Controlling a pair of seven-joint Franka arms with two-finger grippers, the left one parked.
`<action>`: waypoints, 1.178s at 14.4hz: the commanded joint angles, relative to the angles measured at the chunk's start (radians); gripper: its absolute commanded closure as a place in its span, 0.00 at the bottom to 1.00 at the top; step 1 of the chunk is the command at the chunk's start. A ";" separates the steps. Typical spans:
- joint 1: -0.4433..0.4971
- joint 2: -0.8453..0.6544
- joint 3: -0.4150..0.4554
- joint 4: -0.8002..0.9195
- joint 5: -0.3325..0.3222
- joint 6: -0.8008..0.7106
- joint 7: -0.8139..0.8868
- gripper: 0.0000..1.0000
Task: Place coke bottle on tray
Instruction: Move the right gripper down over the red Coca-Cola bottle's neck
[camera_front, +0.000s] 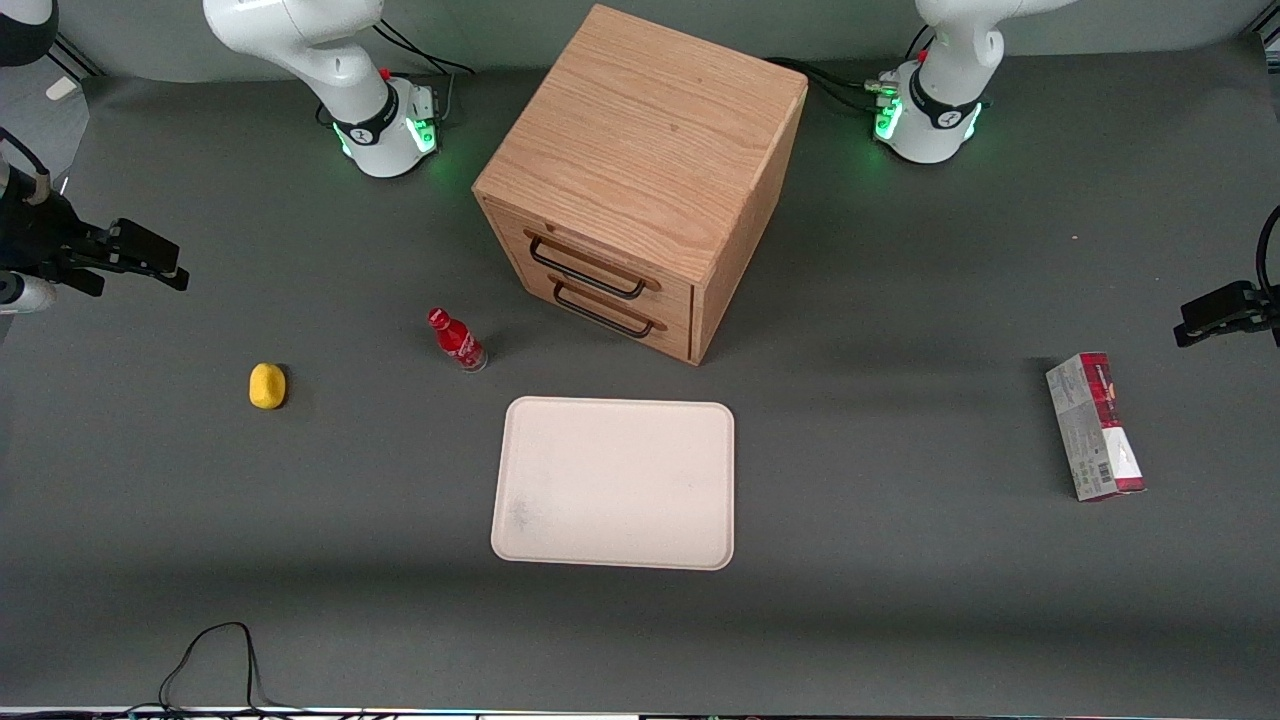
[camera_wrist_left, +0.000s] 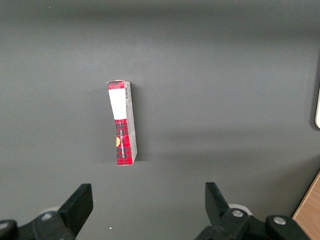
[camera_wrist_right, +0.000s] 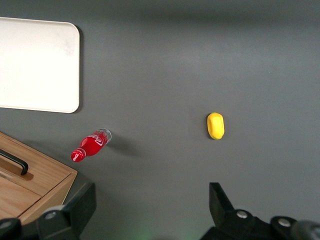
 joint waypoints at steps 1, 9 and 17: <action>0.005 -0.020 -0.002 -0.029 0.004 0.014 0.000 0.00; 0.013 0.006 0.177 -0.082 0.024 0.109 0.170 0.00; 0.033 0.020 0.374 -0.381 0.028 0.426 0.425 0.00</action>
